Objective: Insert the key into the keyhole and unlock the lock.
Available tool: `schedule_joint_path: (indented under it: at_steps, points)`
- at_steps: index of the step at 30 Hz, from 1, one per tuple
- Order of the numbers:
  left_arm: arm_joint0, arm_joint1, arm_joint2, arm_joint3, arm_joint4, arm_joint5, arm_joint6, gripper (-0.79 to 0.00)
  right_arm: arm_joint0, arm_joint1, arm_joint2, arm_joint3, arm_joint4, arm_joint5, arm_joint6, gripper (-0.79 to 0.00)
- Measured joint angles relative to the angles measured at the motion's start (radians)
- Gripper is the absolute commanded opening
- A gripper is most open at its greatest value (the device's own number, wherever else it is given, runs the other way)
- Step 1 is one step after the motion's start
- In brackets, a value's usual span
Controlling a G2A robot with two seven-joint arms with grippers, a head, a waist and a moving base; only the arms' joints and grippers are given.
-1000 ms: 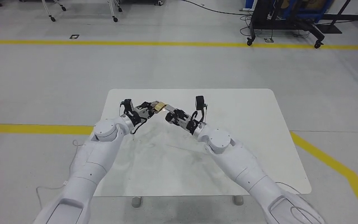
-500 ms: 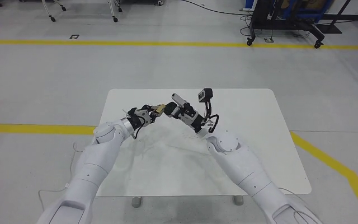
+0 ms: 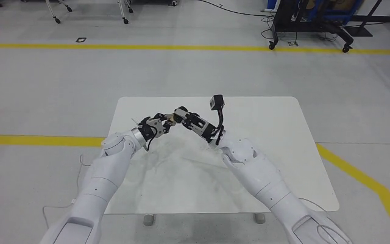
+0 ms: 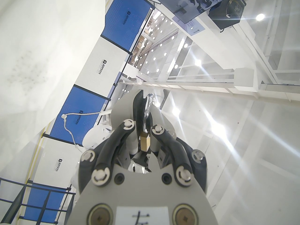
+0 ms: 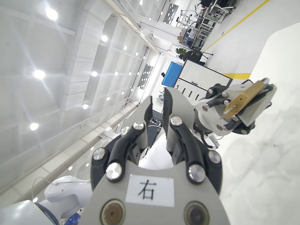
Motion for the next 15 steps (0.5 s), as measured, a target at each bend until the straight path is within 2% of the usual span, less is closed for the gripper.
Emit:
schedule_joint_path:
  at_steps: [8, 15]
  points:
    - [0.009, 0.001, -0.006, -0.014, -0.002, 0.005, -0.007, -0.785, 0.01, -0.008, -0.002, 0.045, -0.04, 0.066, -0.026, -0.785]
    - [0.013, 0.001, -0.013, -0.02, -0.016, 0.017, -0.031, -0.785, 0.025, -0.02, -0.006, 0.083, -0.027, 0.067, -0.026, -0.785]
